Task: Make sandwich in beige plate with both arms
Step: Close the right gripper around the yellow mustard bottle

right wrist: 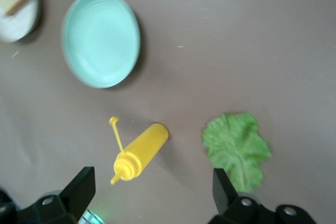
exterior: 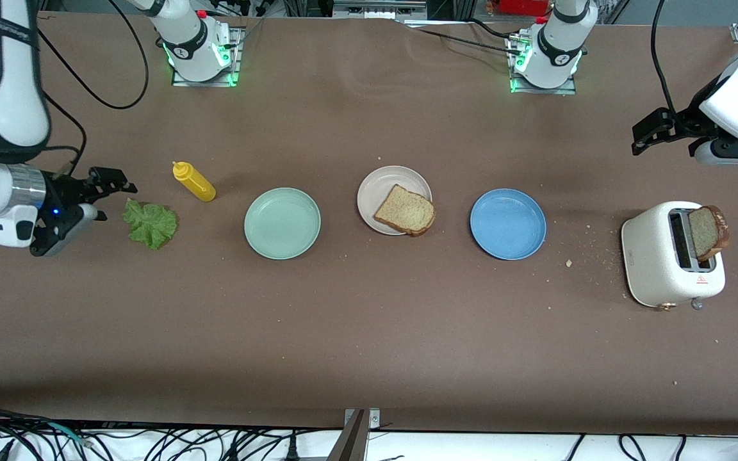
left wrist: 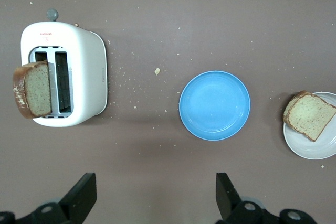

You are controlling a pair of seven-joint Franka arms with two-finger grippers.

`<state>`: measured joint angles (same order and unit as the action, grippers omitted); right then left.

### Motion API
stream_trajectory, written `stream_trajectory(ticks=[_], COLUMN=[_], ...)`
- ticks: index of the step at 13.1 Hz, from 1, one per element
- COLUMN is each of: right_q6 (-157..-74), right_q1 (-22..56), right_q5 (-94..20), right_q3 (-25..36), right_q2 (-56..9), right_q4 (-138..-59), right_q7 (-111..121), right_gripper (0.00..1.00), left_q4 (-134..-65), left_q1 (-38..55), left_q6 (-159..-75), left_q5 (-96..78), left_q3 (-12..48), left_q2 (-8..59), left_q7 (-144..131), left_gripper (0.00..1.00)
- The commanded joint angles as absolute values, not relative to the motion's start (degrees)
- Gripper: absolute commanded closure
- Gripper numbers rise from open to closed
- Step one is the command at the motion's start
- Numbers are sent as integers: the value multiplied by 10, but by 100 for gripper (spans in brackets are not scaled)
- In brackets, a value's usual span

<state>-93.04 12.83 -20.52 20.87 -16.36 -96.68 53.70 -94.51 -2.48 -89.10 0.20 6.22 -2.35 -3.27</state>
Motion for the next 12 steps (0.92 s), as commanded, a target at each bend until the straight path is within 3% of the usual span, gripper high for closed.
stream_trajectory(ticks=[1,7,12], right_q6=[-933,-930,-919], right_q1=[128,127,82], right_q5=[-280,-439,-530], right_q3=[261,364,373], right_q2=[-133,-139,-184], right_q4=[-1055,-1213,-1296], right_q7=[773,1147,1317], right_gripper=[1,1,1], left_q4=[-949,-949,-949], left_q1=[-30,-30,-29], left_q6=[-889,-889,-889], left_q5=[1,1,1], left_q3=[67,67,68], left_q2=[-29,-28,-28], left_q7=[-34,-34,-34], left_gripper=[0,0,0])
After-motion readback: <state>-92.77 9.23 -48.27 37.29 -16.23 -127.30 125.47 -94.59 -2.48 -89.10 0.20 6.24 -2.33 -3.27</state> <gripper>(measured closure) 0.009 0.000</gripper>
